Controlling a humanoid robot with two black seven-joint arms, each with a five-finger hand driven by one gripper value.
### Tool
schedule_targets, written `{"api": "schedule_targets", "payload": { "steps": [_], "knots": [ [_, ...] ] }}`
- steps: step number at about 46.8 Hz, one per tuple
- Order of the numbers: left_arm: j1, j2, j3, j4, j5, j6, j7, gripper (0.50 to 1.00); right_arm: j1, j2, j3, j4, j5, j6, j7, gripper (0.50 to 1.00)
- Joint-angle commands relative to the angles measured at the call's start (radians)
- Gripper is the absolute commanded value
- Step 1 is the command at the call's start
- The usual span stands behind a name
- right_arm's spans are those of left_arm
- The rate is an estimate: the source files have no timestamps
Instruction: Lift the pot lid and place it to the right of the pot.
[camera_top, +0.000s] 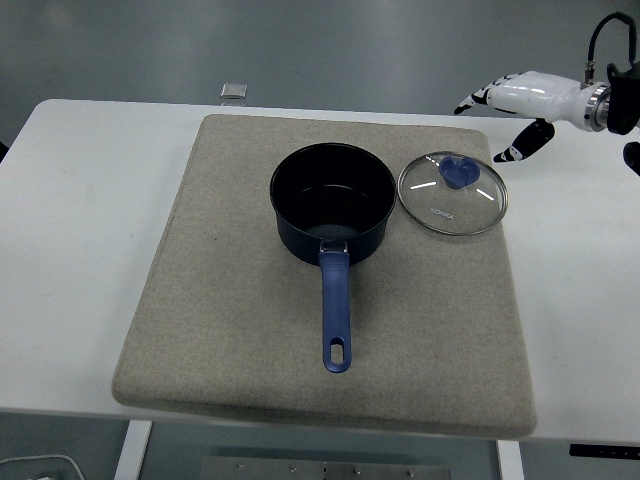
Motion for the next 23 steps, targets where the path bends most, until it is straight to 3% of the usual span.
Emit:
{"api": "schedule_targets", "payload": {
  "steps": [1,10,23],
  "knots": [
    [0.0,0.0,0.001,0.0,0.0,0.0,0.0,1.0,0.021,0.0,0.011,0.0,0.003,-0.023,0.0,0.897],
    [0.0,0.0,0.001,0.0,0.0,0.0,0.0,1.0,0.057,0.022,0.137,0.004,0.169,-0.04,0.0,0.897],
    [0.0,0.0,0.001,0.0,0.0,0.0,0.0,1.0,0.08,0.086,0.361,0.003,0.606,-0.047,0.0,0.897]
  ]
}}
